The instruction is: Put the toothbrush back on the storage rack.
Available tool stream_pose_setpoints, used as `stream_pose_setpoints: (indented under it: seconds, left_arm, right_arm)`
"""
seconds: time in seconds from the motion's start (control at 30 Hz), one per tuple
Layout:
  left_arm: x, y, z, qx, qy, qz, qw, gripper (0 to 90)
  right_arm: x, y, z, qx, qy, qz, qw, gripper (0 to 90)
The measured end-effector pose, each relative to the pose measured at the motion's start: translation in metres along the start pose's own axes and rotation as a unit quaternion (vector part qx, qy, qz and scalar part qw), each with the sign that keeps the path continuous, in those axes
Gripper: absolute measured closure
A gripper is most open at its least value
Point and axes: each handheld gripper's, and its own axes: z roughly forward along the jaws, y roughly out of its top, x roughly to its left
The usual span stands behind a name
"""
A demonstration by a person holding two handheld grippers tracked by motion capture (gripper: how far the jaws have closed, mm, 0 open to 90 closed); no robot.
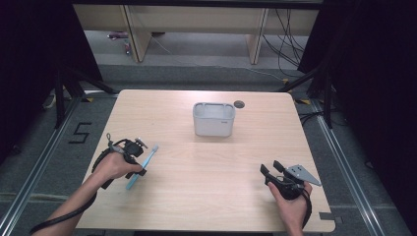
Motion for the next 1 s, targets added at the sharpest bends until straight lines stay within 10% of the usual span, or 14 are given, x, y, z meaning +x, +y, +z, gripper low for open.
stream_pose_setpoints:
  seconds: [1.0]
  left_arm:
    - [0.005, 0.014, 0.01, 0.061, 0.005, 0.002, 0.9981, 70.0]
  right_arm:
    - [-0.001, 0.001, 0.002, 0.0, 0.002, -0.019, 0.9998, 41.3]
